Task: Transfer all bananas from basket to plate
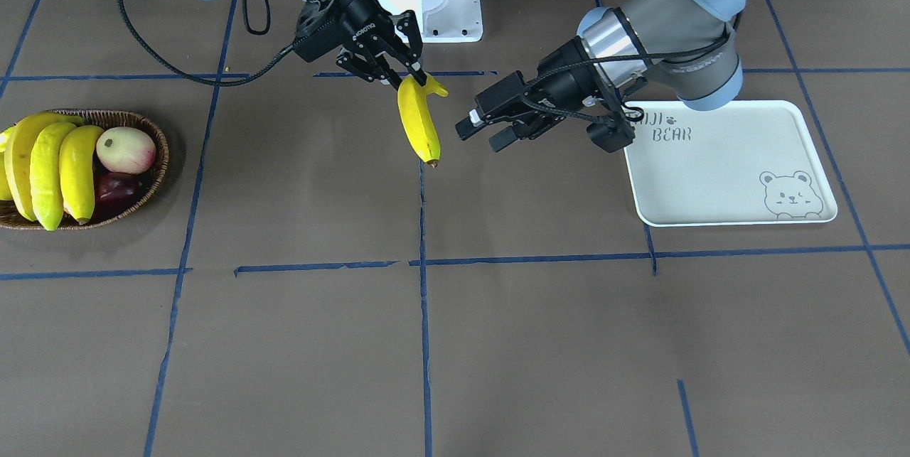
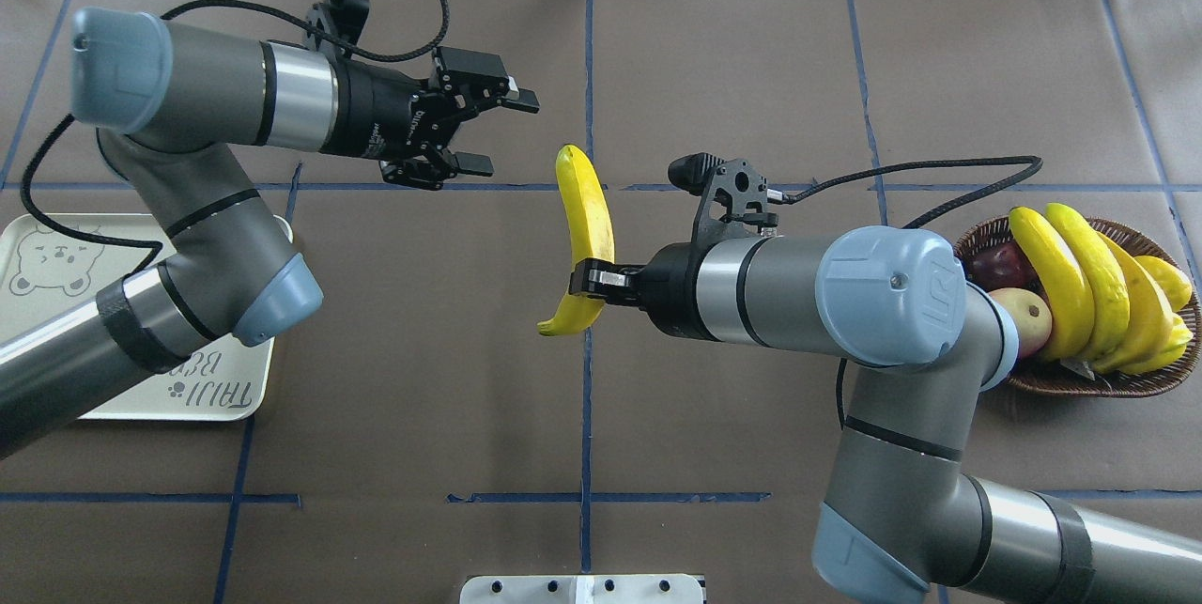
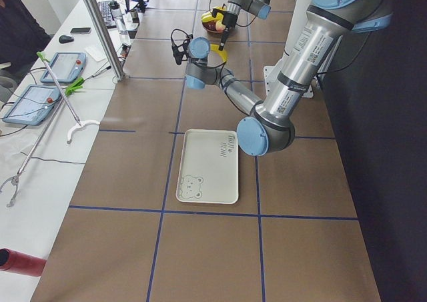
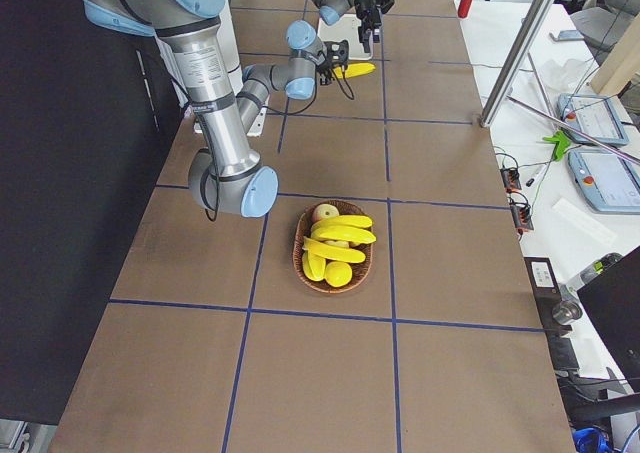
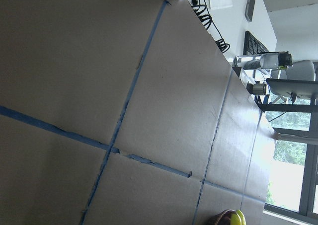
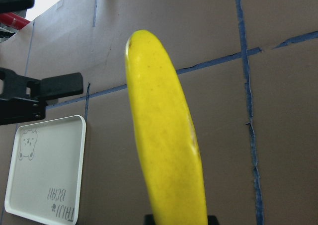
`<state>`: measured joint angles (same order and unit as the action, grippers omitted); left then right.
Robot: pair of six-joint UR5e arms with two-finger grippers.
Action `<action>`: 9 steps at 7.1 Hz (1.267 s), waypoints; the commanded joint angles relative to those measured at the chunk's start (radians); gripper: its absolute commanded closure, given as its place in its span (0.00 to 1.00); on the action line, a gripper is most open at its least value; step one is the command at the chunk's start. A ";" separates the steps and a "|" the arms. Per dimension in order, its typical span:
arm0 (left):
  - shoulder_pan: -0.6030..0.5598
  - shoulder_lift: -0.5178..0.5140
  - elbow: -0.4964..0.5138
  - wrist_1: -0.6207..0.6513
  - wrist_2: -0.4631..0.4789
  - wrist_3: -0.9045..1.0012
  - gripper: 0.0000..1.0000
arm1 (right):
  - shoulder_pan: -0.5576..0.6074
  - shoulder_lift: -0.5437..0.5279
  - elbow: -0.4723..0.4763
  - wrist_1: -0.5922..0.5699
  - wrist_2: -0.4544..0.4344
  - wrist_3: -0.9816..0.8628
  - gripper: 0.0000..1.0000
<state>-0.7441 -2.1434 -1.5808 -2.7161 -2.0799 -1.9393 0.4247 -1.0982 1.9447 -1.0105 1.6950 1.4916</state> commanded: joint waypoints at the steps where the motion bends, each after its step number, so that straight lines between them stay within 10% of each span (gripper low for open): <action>1: 0.092 -0.018 0.004 0.007 0.082 0.000 0.01 | -0.004 0.014 -0.001 0.001 0.000 0.006 0.99; 5: 0.127 -0.015 0.004 0.007 0.113 0.010 0.14 | -0.011 0.014 -0.001 0.001 0.000 0.006 0.99; 6: 0.127 -0.009 0.001 0.006 0.110 0.016 0.84 | -0.011 0.014 -0.003 0.001 -0.002 0.004 0.99; 7: 0.127 -0.006 0.001 0.004 0.106 0.019 1.00 | -0.011 0.012 -0.003 0.000 -0.002 0.004 0.99; 8: 0.127 -0.004 -0.004 0.007 0.104 0.075 1.00 | -0.009 0.012 -0.003 0.001 0.000 0.003 0.84; 9: 0.126 -0.001 -0.004 0.007 0.104 0.082 1.00 | -0.009 0.012 -0.003 0.000 0.000 0.004 0.09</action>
<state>-0.6171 -2.1479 -1.5830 -2.7099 -1.9746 -1.8804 0.4148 -1.0859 1.9422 -1.0100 1.6947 1.4950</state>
